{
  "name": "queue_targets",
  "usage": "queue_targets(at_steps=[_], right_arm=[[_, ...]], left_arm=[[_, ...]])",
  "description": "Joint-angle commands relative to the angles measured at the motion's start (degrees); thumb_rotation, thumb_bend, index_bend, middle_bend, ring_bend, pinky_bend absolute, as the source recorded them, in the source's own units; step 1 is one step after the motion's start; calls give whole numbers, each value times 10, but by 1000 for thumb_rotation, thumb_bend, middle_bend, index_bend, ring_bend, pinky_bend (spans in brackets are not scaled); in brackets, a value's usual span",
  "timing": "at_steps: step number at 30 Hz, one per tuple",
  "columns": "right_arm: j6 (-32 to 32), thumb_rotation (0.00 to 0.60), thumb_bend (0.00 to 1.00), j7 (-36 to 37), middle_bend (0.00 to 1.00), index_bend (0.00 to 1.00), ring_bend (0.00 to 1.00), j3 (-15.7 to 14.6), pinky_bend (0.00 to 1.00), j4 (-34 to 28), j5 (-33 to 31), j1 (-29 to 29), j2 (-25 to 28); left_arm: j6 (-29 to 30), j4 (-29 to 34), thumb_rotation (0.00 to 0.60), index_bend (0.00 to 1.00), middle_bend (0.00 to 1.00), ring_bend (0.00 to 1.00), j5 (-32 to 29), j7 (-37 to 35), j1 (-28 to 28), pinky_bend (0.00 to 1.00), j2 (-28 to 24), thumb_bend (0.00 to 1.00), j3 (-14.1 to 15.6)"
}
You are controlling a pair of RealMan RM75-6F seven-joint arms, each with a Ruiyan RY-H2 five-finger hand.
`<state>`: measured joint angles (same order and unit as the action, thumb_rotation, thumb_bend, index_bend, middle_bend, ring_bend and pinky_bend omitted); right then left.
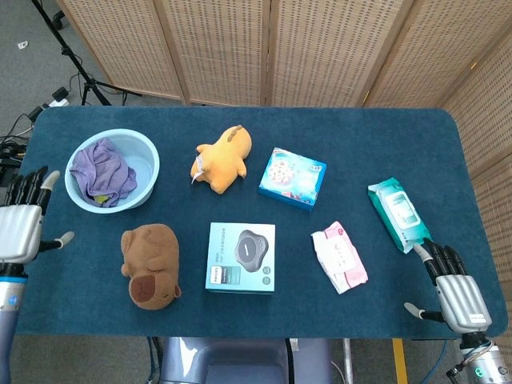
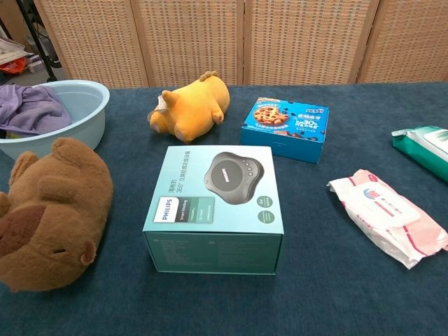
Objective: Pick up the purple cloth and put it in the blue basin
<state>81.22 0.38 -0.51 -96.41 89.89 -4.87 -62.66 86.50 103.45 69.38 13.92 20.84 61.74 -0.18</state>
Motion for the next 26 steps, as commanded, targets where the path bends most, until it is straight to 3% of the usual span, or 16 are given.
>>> queue_targets(at_steps=[1, 10, 15, 26], right_arm=[[0, 600, 0, -1, 0, 28, 0, 0, 0, 0, -1, 0, -1], [13, 600, 0, -2, 0, 28, 0, 4, 0, 10, 6, 1, -10], [11, 600, 0, -2, 0, 28, 0, 5, 0, 10, 1, 1, -10], [-6, 600, 0, -8, 0, 28, 0, 4, 0, 8, -1, -7, -13]], left_arm=[[42, -1, 600, 0, 0, 0, 35, 23, -41, 0, 36, 0, 30], [119, -49, 600, 0, 0, 0, 99, 30, -115, 0, 97, 0, 57], [99, -79, 600, 0, 0, 0, 102, 10, -129, 0, 107, 0, 62], [81, -79, 600, 0, 0, 0, 105, 1, -143, 0, 98, 0, 38]])
